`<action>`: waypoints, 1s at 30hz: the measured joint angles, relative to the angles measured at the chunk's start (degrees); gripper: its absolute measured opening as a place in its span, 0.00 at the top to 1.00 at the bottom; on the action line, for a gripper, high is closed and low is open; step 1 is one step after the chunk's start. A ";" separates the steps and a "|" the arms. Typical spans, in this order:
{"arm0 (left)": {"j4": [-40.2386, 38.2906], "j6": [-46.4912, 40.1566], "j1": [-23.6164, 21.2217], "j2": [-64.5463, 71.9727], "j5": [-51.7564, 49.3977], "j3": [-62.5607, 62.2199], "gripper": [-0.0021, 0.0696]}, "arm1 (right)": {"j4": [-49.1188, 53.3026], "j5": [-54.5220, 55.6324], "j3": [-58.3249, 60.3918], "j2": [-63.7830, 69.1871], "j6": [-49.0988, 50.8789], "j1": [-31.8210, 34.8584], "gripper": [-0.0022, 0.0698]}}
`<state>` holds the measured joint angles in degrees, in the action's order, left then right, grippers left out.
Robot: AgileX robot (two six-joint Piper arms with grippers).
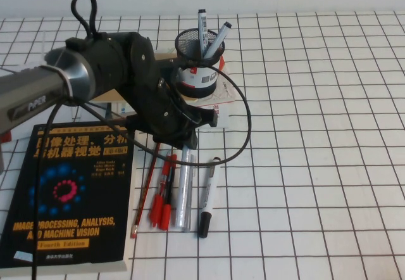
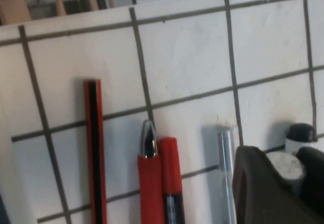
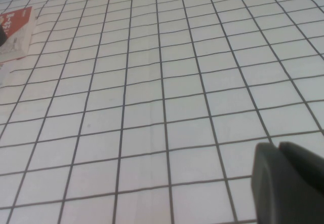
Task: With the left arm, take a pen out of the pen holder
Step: 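Take a marker out of the pen holder and lay it on the table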
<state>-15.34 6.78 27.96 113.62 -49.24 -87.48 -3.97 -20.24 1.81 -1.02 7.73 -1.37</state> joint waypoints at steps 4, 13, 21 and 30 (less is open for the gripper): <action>-0.67 0.13 -0.56 2.42 0.00 -1.45 0.81 | 0.00 0.00 0.00 0.00 0.00 0.00 0.99; -1.00 2.03 -2.16 4.05 -0.20 -1.49 0.81 | 0.00 0.00 0.00 0.00 0.00 0.00 0.99; -1.00 2.03 -2.25 4.28 0.03 -1.49 0.64 | 0.00 0.00 0.00 0.00 0.00 0.00 0.99; 5.91 2.03 -1.85 0.43 0.12 -1.49 0.62 | 0.00 0.00 0.00 0.00 0.00 0.00 0.99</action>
<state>-9.43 8.81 26.11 114.05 -49.11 -88.96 -3.97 -20.24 1.81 -1.02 7.73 -1.37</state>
